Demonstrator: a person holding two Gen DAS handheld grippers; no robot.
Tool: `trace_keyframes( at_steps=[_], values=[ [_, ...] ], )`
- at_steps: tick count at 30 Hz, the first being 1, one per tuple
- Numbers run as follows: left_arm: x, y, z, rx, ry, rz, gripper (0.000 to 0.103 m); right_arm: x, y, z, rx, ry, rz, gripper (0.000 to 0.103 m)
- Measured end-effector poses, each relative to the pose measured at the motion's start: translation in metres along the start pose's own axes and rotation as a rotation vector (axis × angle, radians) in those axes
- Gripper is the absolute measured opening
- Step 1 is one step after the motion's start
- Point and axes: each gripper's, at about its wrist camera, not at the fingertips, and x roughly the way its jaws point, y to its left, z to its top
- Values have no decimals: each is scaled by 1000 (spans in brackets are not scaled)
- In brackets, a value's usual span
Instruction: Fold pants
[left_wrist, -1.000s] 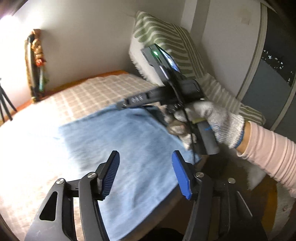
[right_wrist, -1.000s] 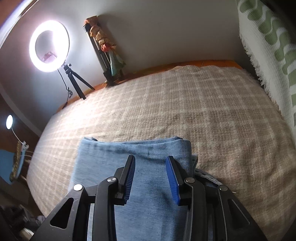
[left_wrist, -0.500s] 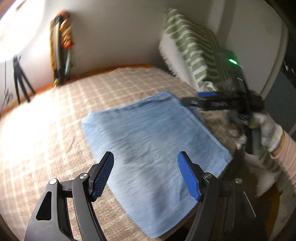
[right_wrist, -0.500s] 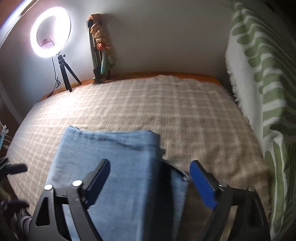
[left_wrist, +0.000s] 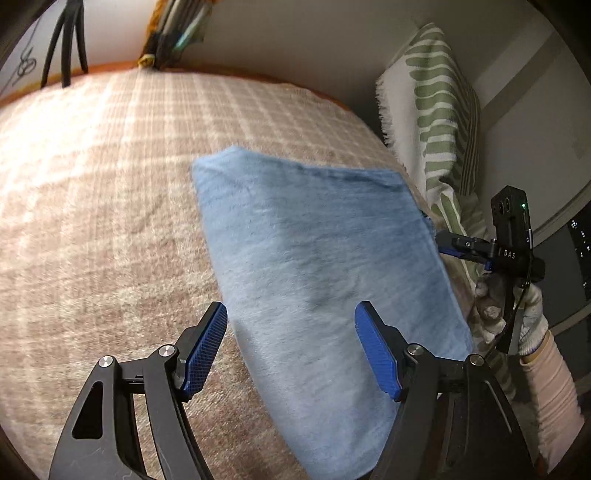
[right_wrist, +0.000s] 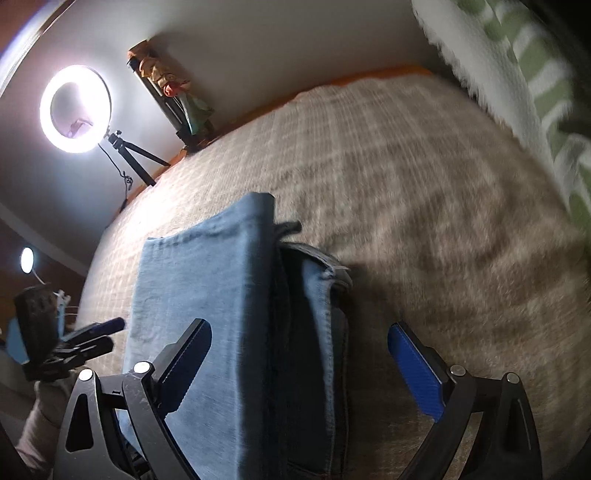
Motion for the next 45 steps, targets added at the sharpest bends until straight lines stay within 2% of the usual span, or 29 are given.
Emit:
trace_keyframes(
  at_steps=[5,9,13,15,18,19,20,21,23,24,26,28,33,45],
  values=[
    [12,11,-2,-53,24,-25,71,15,-15,-11,65,57,139,101],
    [17,12,0,-62,17,-35,71,16,-10,-17,22,36,178,103],
    [21,11,5,-76,12,-50,71,20,-3,-20,14,46,264,103],
    [22,12,6,-80,9,-59,71,25,7,-23,-21,55,259,91],
    [28,9,10,-82,2,-59,71,30,24,-25,-85,48,193,89],
    [29,8,11,-84,1,-58,71,30,29,-25,-101,46,165,82],
    [31,8,12,-87,-2,-56,71,31,33,-25,-110,46,136,68],
    [32,7,13,-88,-5,-54,69,31,35,-25,-106,50,125,63],
    [34,5,13,-87,-14,-41,57,29,37,-26,-96,41,113,45],
    [35,3,13,-84,-19,-32,53,27,40,-26,-103,31,96,42],
    [33,1,14,-76,-35,-23,33,22,45,-28,-122,16,62,30],
    [30,-2,14,-62,-55,-24,25,15,53,-30,-151,-4,13,24],
    [16,-15,16,3,-103,-22,17,-2,82,-34,-248,-53,-99,20],
    [-3,-43,42,112,-176,-39,13,-31,118,-15,-304,-166,-138,19]
  ],
)
